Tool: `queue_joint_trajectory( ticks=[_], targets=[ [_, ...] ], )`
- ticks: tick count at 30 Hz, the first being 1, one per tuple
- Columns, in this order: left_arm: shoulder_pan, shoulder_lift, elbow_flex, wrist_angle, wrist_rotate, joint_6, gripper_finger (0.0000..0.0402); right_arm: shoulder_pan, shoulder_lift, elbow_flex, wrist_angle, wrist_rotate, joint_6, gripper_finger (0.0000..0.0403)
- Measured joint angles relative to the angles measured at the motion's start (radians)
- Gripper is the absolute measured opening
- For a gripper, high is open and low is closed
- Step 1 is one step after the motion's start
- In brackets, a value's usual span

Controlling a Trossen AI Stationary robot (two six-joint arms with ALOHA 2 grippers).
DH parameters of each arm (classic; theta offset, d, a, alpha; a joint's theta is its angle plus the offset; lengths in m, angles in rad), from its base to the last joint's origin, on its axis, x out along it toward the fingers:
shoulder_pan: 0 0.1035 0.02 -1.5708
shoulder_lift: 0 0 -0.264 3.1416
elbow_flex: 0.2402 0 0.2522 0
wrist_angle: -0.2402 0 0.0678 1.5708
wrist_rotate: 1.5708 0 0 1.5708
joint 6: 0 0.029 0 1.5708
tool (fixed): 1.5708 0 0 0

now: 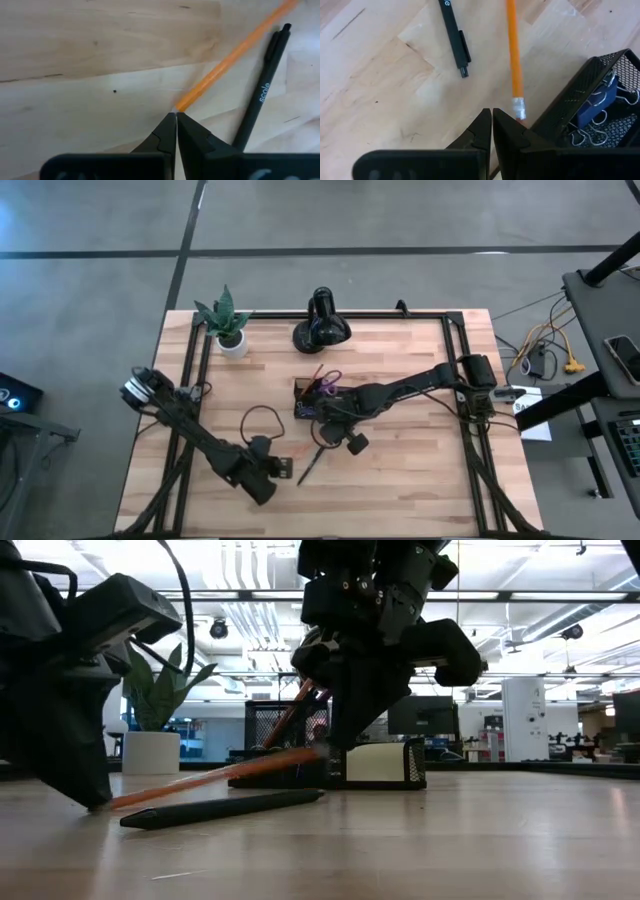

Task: Pick and place office supplies into organizer
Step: Put the yellow pencil into the black desk organizer

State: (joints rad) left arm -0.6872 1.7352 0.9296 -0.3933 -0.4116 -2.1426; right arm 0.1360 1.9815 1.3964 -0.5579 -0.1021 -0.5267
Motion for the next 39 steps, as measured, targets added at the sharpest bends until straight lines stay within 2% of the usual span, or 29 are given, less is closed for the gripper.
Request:
queue_joint_trajectory(
  ticks=[9, 15, 19, 31, 39],
  targets=[
    [0.0, 0.016, 0.003, 0.005, -0.024, -0.001, 0.0, 0.001, 0.0, 0.0, 0.0, 0.0, 0.018, 0.0009],
    [-0.001, 0.016, -0.001, -0.005, -0.023, 0.001, 0.0, 0.001, -0.01, 0.001, 0.007, 0.076, -0.057, 0.0009],
    [-0.001, 0.02, -0.002, -0.009, -0.023, 0.002, 0.0, 0.001, -0.012, 0.03, 0.01, 0.075, -0.109, 0.0013],
    [-0.001, 0.029, -0.003, -0.015, -0.025, 0.007, 0.0, 0.001, 0.055, 0.055, 0.028, 0.049, -0.188, 0.0093],
    [-0.001, 0.029, -0.004, -0.015, -0.025, 0.011, 0.0, 0.0, 0.078, 0.055, 0.053, 0.077, -0.211, 0.0108]
  ],
)
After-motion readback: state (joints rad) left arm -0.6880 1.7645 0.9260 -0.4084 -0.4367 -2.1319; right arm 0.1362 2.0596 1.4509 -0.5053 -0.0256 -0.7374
